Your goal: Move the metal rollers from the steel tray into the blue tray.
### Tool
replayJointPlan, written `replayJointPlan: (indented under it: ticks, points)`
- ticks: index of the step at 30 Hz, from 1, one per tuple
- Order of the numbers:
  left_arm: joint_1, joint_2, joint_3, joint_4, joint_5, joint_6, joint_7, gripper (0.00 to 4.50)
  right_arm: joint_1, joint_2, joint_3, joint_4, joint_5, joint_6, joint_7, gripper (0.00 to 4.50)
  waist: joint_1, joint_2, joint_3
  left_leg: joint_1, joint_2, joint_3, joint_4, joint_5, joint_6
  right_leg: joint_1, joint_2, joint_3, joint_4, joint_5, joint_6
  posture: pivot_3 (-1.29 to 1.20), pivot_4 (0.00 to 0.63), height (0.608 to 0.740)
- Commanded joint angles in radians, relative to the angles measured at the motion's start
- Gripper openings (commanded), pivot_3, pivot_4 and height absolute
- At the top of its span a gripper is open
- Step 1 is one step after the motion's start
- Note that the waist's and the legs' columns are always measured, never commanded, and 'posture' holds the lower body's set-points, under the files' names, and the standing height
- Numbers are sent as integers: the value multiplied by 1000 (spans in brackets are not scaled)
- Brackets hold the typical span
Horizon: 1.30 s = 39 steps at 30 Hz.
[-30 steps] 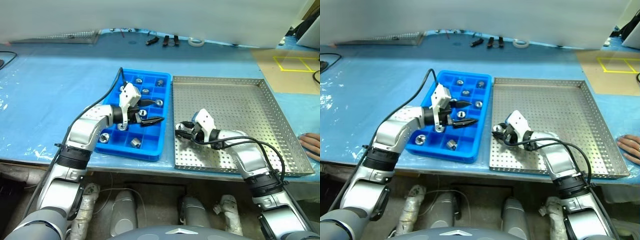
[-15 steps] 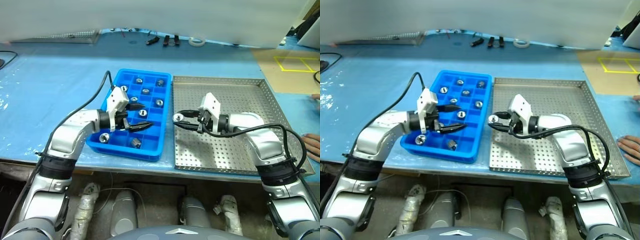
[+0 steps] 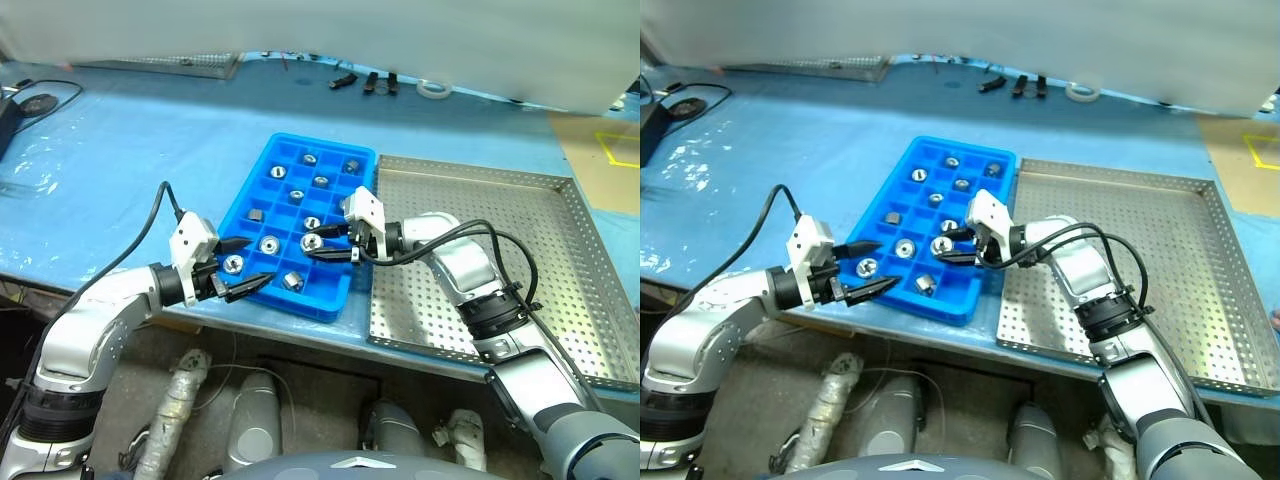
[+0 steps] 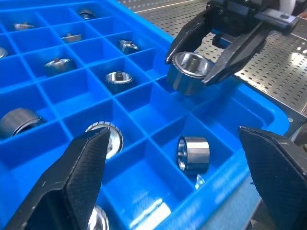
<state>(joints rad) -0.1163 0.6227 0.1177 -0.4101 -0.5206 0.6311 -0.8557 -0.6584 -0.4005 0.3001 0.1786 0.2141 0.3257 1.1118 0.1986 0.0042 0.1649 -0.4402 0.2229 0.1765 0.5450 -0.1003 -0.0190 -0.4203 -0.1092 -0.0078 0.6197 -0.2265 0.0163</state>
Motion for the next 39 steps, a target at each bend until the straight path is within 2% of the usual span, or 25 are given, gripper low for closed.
replayJointPlan:
  ticks: [1, 7, 15, 16, 24, 30, 33, 39]
  points:
    - [6, 9, 24, -61, -29, 6, 25, 4500, -19, -14, 0, -8, -10, -36, 29, 1595, 8, 0, 0, 0, 0, 0, 0, 0, 0, 0, 0, 0, 0, 0, 0, 357, 150, 740]
    - [-22, 17, 3, -45, -34, 6, 28, 4500, -8, -26, -15, -8, -37, -53, 16, 1595, 7, 0, 0, 0, 0, -1, 0, 1, -1, 0, 1, 2, 1, 0, 0, 324, 150, 740]
    - [-97, 16, -46, 13, -26, -2, 4, 4500, 21, -57, -48, -44, -31, -26, -13, 4306, 3, 0, 0, 0, 0, -1, 1, 1, -1, -1, 1, 4, 1, 0, 0, 254, 150, 740]
    - [-101, 15, -50, 17, -26, -3, 2, 4500, 26, -62, -50, -51, -24, -21, -12, 4464, 2, 0, 0, 0, 0, -1, 1, 1, -1, -1, 1, 5, 1, 0, 0, 247, 150, 740]
    - [-152, 16, -80, 72, -19, -20, -27, 4500, 56, -79, -77, -160, -11, 14, -69, 4464, -19, 0, 0, 0, 0, -1, 1, 1, -2, -1, 1, 5, 2, 0, 0, 198, 150, 740]
    - [-235, -4, -120, 161, 6, -54, -53, 4500, 54, -88, -207, -250, 77, 119, -137, 4464, -26, 0, 0, 1, 0, -1, 1, 2, -2, -1, 1, 5, 3, 0, 0, 131, 150, 740]
    - [-291, -29, -145, 229, 24, -88, -66, 4500, 99, -121, -261, -290, 79, 141, -182, 4464, -26, 0, 0, 1, -1, 0, 1, 2, -3, 0, 1, 6, 3, 0, 0, 67, 150, 740]
    - [-468, -164, -230, 487, 120, -224, -87, 4500, 294, -162, -429, -391, 86, 176, -332, 4464, -41, -1, 0, 1, -2, 0, 2, 2, -3, 1, 1, 7, 3, 0, 1, -43, 150, 740]
